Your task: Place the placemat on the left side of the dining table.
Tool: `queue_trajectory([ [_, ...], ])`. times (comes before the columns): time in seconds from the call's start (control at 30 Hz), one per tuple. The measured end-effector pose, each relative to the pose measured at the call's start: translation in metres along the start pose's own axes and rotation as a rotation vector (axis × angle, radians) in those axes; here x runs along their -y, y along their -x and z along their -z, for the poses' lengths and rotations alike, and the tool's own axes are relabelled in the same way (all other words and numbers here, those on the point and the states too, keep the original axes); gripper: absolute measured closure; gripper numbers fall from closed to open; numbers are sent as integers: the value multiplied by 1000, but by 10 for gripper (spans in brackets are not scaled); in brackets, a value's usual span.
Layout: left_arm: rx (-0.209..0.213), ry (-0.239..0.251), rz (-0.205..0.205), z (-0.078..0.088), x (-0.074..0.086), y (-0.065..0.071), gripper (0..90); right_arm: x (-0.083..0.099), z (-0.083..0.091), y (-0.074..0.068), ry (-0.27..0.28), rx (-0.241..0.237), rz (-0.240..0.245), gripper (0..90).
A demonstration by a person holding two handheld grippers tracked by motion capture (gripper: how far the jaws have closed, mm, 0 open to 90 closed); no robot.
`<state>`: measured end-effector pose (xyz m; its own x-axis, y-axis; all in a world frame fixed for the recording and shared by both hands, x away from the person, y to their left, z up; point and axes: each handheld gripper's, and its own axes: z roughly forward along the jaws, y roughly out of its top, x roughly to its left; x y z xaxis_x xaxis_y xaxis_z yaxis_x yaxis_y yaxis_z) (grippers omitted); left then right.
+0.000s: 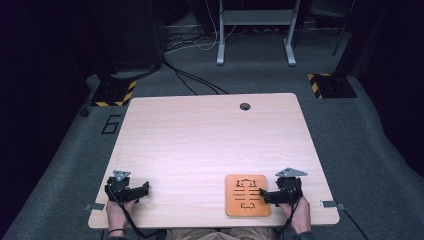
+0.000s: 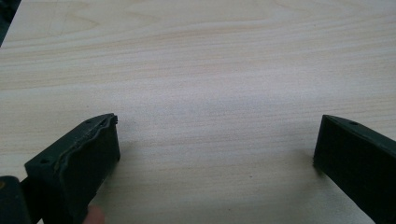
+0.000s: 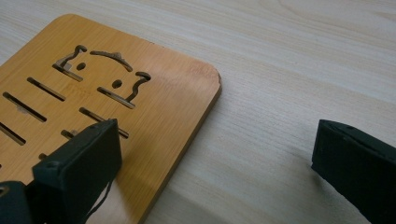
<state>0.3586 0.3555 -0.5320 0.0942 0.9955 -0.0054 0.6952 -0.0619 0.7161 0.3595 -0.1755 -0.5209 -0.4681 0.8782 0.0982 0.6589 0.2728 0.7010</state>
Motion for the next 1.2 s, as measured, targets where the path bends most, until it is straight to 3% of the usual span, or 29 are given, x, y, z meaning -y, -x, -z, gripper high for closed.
queue_trajectory([
  [0.23, 0, 0, 0, 0, 0, 0, 0, 0, -2, -4, -2, -14, 22, 0],
  [0.57, 0, 0, 0, 0, 0, 0, 0, 2, -2, 0, -6, -33, 1, 0],
  [1.2, 0, 0, 0, 0, 0, 0, 0, 7, 4, 12, 3, -25, -5, 0],
])
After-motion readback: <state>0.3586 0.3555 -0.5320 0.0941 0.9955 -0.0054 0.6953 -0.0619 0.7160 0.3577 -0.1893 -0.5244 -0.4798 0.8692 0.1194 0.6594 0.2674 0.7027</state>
